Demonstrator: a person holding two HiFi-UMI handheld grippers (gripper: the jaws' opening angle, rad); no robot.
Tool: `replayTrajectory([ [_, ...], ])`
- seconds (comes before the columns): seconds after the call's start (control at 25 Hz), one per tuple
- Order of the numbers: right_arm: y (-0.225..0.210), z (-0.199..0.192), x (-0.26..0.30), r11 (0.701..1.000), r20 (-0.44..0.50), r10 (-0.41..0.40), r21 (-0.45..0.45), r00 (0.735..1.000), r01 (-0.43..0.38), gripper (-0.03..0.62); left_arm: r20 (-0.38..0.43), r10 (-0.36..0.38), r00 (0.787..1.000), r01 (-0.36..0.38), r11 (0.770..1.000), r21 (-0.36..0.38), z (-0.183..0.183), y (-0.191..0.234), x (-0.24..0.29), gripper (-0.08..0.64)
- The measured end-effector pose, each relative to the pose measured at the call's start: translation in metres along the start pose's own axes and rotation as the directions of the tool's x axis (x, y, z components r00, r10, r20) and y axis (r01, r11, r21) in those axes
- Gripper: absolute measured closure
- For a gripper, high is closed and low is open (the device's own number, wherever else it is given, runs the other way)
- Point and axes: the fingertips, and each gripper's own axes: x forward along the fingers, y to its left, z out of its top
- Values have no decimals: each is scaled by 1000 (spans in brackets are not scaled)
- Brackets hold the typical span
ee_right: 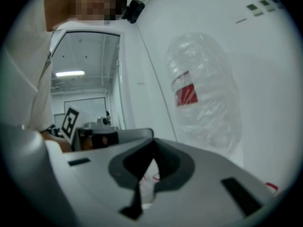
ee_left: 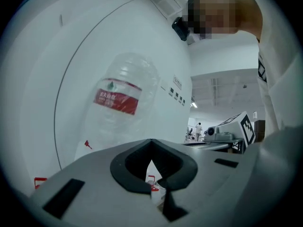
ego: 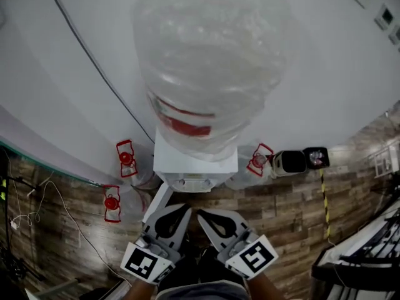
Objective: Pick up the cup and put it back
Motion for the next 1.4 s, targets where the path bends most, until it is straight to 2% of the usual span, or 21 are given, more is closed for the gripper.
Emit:
replayTrajectory([
  [0.2,5,45,-14,999,9,-49,-5,999,49,569,2,-50,999,50,998,26,39,-21,-1,552],
  [0.4,19,77,-19,986,-1,-163,-35,987,162,569,26,-55,998,56,998,-31,75,-31,-16,552],
  [0.52,15,89,-19,969,15,-243,-44,970,244,569,37,-53,998,55,997,-50,85,-26,-15,552],
  [0.68,11,101,-9,948,44,-306,-72,951,309,569,46,-51,998,51,999,-4,93,-18,-6,552],
  [0.8,7,99,-5,935,28,-347,-67,937,348,569,46,-47,998,47,999,11,93,-14,-1,552],
  [1.04,3,95,-3,928,14,-369,-57,929,369,569,45,-24,999,24,1000,11,94,-8,6,552],
  [1.4,5,94,4,939,-4,-340,-63,941,339,569,43,11,999,-11,1000,-7,92,-3,2,552],
])
